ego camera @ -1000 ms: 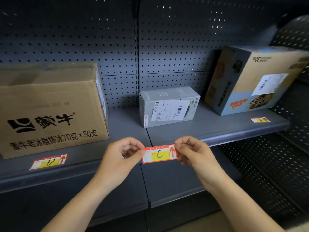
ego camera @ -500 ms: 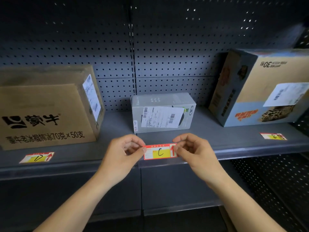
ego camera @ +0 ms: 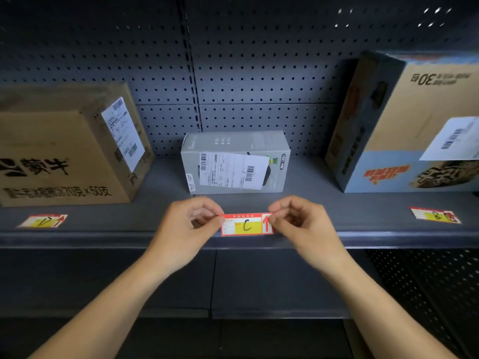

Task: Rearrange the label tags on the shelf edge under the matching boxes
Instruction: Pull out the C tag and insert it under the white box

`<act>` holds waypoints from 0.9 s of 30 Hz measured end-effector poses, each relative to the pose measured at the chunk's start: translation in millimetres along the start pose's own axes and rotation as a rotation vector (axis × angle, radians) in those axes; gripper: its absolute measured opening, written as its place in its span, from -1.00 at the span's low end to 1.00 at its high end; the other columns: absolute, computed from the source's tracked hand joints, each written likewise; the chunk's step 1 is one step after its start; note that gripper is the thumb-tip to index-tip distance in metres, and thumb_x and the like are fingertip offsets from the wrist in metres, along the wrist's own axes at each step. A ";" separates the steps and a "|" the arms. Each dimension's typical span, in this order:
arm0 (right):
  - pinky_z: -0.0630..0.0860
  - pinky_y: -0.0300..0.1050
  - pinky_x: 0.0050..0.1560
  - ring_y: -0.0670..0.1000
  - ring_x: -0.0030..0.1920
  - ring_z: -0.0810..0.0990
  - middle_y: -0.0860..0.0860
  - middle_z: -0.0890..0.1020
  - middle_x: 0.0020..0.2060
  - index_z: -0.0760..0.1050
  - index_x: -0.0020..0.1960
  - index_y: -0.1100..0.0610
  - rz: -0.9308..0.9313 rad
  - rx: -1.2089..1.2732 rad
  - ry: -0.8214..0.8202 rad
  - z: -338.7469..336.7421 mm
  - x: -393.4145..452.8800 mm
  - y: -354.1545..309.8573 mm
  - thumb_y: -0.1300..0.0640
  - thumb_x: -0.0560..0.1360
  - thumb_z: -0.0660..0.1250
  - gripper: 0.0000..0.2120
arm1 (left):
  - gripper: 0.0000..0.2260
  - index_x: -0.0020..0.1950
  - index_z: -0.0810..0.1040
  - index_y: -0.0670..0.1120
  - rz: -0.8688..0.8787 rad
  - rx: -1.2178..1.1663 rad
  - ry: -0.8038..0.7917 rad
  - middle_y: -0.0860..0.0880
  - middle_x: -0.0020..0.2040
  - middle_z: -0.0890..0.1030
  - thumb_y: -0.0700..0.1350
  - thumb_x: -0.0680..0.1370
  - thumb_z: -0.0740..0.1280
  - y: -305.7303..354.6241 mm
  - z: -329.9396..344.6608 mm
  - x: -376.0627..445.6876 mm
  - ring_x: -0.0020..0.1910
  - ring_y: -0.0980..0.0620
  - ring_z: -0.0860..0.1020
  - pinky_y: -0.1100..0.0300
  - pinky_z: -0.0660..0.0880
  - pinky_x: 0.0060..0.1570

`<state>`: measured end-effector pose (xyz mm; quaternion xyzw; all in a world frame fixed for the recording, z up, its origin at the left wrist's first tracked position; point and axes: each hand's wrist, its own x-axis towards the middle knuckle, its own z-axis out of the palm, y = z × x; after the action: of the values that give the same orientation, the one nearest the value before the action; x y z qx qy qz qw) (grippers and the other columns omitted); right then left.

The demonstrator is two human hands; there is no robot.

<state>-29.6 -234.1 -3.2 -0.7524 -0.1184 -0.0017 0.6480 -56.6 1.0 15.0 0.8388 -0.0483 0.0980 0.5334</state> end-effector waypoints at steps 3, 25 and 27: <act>0.49 -0.29 -0.21 -0.17 -0.33 0.55 -0.09 0.64 -0.34 0.64 -0.08 0.09 -0.027 -0.097 -0.006 4.5 2.7 -1.5 0.32 0.52 0.44 -0.85 | -0.83 -0.19 0.67 -0.06 0.016 0.014 -0.003 -0.03 -0.27 0.72 -0.33 0.48 0.47 -5.0 -2.0 4.8 -0.30 0.02 0.64 0.29 0.47 -0.27; 0.58 0.07 -0.17 -0.05 -0.10 0.56 -0.15 0.56 -0.17 0.51 -0.12 -0.07 -0.260 -0.815 0.118 43.7 -3.9 16.3 0.13 0.52 0.40 -0.88 | -0.85 -0.21 0.58 0.03 0.359 0.565 0.020 0.14 -0.24 0.57 -0.15 0.42 0.52 -45.0 -5.6 3.9 -0.19 0.07 0.48 0.15 0.44 -0.28; 0.58 0.07 -0.17 -0.04 -0.09 0.56 -0.14 0.57 -0.16 0.53 -0.12 -0.06 -0.244 -0.830 0.105 44.4 -5.4 19.5 0.13 0.52 0.41 -0.89 | -0.87 -0.20 0.59 0.02 0.365 0.592 0.017 0.12 -0.16 0.59 -0.13 0.42 0.53 -49.0 -5.0 4.7 -0.14 0.06 0.47 0.15 0.43 -0.20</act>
<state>-37.9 -194.3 -30.2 -0.9286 -0.1624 -0.1640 0.2906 -43.5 26.5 -25.3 0.9338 -0.1626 0.2085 0.2411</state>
